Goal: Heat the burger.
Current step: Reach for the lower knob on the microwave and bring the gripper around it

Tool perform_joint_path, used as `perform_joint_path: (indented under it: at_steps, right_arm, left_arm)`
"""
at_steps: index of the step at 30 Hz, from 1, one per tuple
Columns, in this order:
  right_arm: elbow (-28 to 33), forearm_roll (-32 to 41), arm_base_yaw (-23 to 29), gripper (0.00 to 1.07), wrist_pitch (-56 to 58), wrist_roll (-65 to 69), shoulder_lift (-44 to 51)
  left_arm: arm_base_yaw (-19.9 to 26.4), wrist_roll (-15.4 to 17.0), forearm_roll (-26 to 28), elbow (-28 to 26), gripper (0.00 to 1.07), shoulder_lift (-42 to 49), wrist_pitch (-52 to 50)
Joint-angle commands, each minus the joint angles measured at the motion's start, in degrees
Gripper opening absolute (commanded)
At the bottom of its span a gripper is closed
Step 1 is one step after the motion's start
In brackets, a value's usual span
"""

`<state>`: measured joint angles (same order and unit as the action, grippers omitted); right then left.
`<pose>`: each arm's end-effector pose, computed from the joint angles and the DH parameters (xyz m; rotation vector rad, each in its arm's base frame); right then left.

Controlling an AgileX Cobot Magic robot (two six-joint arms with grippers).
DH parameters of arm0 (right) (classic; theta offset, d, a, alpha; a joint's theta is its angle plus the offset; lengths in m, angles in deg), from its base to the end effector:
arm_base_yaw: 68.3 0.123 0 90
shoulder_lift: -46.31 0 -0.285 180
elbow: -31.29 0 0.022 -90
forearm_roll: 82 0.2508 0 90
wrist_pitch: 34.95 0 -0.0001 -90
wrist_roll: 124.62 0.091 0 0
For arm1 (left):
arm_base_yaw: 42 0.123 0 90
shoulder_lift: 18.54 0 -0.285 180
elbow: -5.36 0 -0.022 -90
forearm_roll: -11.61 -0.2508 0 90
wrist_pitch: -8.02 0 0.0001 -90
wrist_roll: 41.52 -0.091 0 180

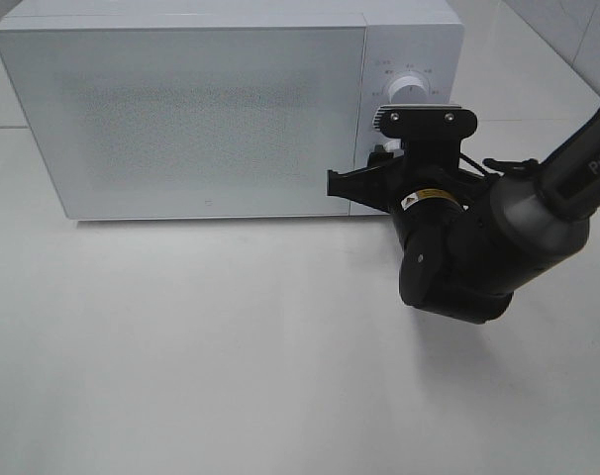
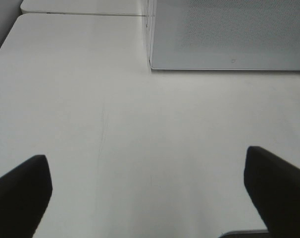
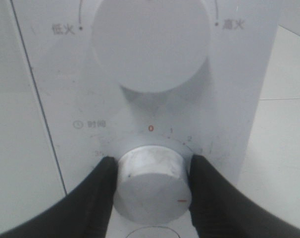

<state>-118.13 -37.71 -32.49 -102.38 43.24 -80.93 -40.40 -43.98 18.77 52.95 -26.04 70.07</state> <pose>0.3234 0.1610 0.1162 0.1148 1.6730 -0.0182 -0.0086 -0.0103 0.2807 0.0244 2.0396 -0.1050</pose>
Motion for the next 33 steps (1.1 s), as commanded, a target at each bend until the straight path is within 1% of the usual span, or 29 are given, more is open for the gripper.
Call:
perform_joint_path:
  at_steps: [1,7,10,12,13,14,21,22,23,24,26,27,28,29,30,31,32,33]
  right_arm:
    - [-1.7,-1.6,-0.5,0.0,-3.7,0.2,0.1]
    - [-1.7,-1.7,-0.5,0.0,-4.8,0.5,0.1]
    - [-1.7,-1.8,-0.5,0.0,-5.2,2.8,0.1]
    - [-1.7,-3.5,-0.5,0.0,-5.7,7.7,0.1]
    - [-1.7,-3.5,-0.5,0.0,-5.7,7.7,0.1]
    - [-1.7,-4.5,-0.5,0.0,-6.1,11.5,0.1]
    - [-1.7,-6.5,-0.5,0.0,-6.0,20.4,0.1]
    - [-1.7,-7.4,-0.5,0.0,-5.9,24.5,0.1]
    - [-1.7,-7.4,-0.5,0.0,-5.9,24.5,0.1]
    - [-1.7,-8.4,-0.5,0.0,-6.0,29.5,0.1]
    - [-1.7,-8.9,-0.5,0.0,-6.1,31.6,0.1]
    - [-1.7,-10.1,-0.5,0.0,-6.4,37.2,0.1]
    - [-1.7,-10.8,-0.5,0.0,-6.5,40.5,0.1]
    - [-1.7,-10.8,-0.5,0.0,-6.5,40.5,0.1]
    - [-1.7,-12.9,-0.5,0.0,-7.1,47.3,0.1]
    - [-1.7,-14.0,-0.5,0.0,-7.8,50.6,0.1]
    - [-1.7,-14.0,-0.5,0.0,-7.8,50.6,0.1]
    - [-1.7,-15.6,-0.5,0.0,-9.2,55.7,0.1]
  left_arm:
    - [0.1,0.3,0.0,0.1,0.98,0.9,-0.7]
    - [0.1,0.3,0.0,0.1,0.98,0.9,-0.7]
    - [0.1,0.3,0.0,0.1,0.98,0.9,-0.7]
    - [0.1,0.3,0.0,0.1,0.98,0.9,-0.7]
    - [0.1,0.3,0.0,0.1,0.98,0.9,-0.7]
    - [0.1,0.3,0.0,0.1,0.98,0.9,-0.7]
    - [0.1,0.3,0.0,0.1,0.98,0.9,-0.7]
    - [0.1,0.3,0.0,0.1,0.98,0.9,-0.7]
    - [0.1,0.3,0.0,0.1,0.98,0.9,-0.7]
    - [0.1,0.3,0.0,0.1,0.98,0.9,-0.7]
    - [0.1,0.3,0.0,0.1,0.98,0.9,-0.7]
    - [0.1,0.3,0.0,0.1,0.98,0.9,-0.7]
    - [0.1,0.3,0.0,0.1,0.98,0.9,-0.7]
    - [0.1,0.3,0.0,0.1,0.98,0.9,-0.7]
    - [0.1,0.3,0.0,0.1,0.98,0.9,-0.7]
    - [0.1,0.3,0.0,0.1,0.98,0.9,-0.7]
    - [0.1,0.3,0.0,0.1,0.98,0.9,-0.7]
    - [0.1,0.3,0.0,0.1,0.98,0.9,-0.7]
